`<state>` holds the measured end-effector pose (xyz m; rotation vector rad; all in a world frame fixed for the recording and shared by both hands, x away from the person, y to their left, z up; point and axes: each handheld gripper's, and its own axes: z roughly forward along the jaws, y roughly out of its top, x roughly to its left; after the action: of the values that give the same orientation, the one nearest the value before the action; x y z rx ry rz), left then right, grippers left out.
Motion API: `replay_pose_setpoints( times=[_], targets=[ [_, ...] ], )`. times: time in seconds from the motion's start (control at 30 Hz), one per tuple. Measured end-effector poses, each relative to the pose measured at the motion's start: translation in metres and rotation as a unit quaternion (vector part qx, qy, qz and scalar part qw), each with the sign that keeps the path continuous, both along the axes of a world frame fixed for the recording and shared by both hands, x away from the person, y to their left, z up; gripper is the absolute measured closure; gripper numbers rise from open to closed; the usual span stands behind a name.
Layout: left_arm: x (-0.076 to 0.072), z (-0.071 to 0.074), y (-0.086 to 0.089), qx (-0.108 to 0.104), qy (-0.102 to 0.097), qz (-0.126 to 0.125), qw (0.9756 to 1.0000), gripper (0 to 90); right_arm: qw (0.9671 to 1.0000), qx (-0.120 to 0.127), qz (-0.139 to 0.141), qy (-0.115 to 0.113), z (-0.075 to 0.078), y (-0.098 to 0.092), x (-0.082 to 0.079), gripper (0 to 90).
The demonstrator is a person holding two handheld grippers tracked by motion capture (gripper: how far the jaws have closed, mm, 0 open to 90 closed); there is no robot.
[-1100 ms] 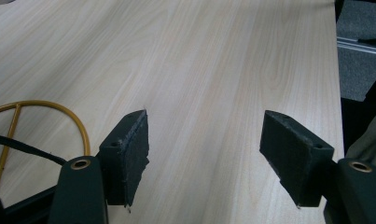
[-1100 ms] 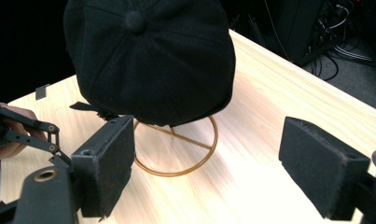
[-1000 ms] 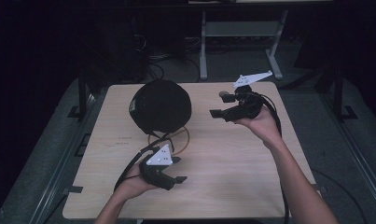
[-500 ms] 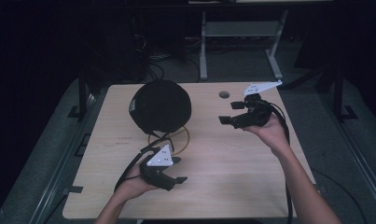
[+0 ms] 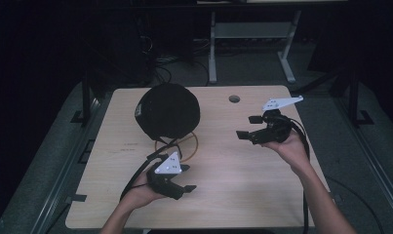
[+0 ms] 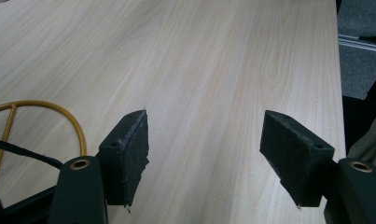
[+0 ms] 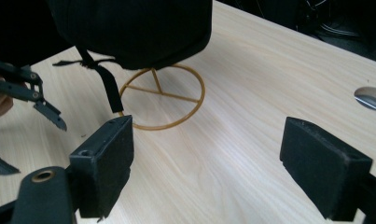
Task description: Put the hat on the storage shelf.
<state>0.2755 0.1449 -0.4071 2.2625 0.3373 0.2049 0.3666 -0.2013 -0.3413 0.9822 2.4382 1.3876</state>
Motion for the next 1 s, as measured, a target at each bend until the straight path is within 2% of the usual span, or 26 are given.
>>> replay_pose_setpoints(
  times=[0.33,1.0],
  targets=[
    [-0.001,-0.001,-0.001,-0.001,0.004,0.001,1.0,32.1,1.0,-0.002,-0.008,0.002,-0.012,-0.016,-0.013,17.0],
    [-0.002,-0.003,-0.003,0.001,0.004,0.005,1.0,27.5,0.9993,0.005,-0.031,0.02,-0.039,-0.046,-0.038,17.0]
  ],
)
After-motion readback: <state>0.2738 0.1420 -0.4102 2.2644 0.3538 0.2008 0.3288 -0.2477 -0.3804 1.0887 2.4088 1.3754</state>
